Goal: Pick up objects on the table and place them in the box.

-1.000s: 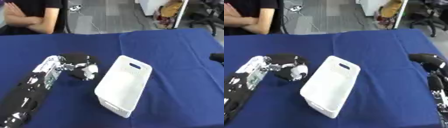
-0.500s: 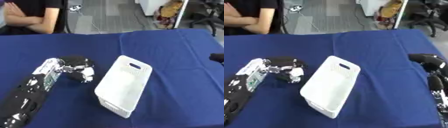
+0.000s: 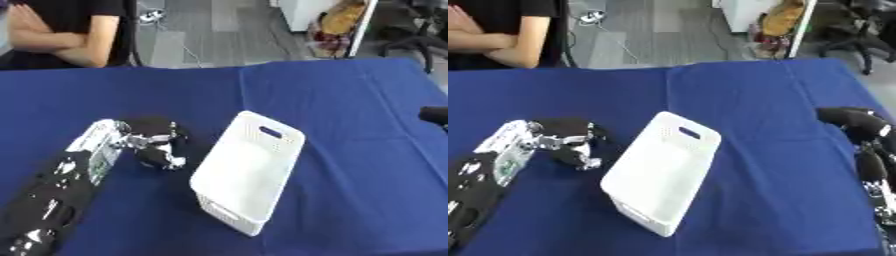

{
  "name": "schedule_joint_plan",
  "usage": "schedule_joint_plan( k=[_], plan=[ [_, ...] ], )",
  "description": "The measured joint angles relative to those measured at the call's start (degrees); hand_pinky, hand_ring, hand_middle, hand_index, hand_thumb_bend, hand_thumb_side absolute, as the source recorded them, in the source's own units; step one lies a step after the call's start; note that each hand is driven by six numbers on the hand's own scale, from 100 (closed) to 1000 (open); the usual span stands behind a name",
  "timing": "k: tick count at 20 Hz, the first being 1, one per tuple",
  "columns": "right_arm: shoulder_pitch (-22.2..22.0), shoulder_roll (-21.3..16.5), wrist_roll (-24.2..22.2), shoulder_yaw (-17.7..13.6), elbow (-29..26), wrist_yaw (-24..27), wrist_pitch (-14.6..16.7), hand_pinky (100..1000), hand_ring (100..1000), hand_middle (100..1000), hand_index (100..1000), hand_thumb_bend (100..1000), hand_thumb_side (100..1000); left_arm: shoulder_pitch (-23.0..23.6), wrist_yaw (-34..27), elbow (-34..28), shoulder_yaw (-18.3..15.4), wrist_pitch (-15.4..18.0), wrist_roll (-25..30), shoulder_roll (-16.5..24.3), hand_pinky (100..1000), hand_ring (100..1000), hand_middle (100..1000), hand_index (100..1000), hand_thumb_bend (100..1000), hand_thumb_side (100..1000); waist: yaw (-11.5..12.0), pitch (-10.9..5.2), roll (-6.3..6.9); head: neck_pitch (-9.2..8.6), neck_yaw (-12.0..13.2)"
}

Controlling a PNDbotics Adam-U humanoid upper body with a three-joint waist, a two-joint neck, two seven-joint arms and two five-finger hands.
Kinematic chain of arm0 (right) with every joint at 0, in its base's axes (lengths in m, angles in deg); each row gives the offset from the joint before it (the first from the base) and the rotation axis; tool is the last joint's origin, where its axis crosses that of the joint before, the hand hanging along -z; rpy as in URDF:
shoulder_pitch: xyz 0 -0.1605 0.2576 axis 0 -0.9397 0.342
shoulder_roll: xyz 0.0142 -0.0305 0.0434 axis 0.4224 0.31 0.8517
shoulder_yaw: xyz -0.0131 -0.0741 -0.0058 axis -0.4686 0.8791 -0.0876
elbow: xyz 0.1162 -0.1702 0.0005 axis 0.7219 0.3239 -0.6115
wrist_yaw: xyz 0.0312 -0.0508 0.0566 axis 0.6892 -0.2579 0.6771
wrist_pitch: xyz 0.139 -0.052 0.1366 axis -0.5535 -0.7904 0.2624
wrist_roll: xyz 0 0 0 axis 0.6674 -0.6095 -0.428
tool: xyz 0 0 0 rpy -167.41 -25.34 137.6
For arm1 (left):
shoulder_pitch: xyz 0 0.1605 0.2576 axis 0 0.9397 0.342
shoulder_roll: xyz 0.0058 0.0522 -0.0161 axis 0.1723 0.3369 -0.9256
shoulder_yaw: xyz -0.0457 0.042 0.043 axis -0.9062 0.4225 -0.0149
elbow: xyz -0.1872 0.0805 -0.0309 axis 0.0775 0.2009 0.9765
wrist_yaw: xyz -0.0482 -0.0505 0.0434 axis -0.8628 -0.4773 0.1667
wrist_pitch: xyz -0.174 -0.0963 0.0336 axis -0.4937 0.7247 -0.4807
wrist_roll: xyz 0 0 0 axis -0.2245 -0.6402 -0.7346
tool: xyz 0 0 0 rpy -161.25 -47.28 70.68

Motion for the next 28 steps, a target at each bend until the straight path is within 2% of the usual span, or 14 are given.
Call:
schedule_joint_plan(
  k=[12,23,28],
  plan=[
    [0.0,0.0,0.0,0.0,0.0,0.0,0.0,851,839,768,865,100,673,1.6,0.0,-2.1,-0.5,0.9,-0.1,0.1,538,646,783,908,802,935,0.1,0.00,-0.01,-0.01,0.0],
    [-0.3,0.0,0.1,0.0,0.0,0.0,0.1,850,839,768,865,100,672,6.3,-1.5,-8.8,-0.7,-0.2,0.3,3.1,565,657,770,900,814,918,0.2,0.00,0.00,-0.03,0.0],
    [-0.4,0.0,0.1,0.0,0.0,-0.1,0.1,850,839,768,865,100,672,8.5,-1.3,-11.6,-1.0,-0.8,0.4,4.9,526,576,690,845,776,849,0.3,0.00,0.09,-0.03,0.0]
  ],
)
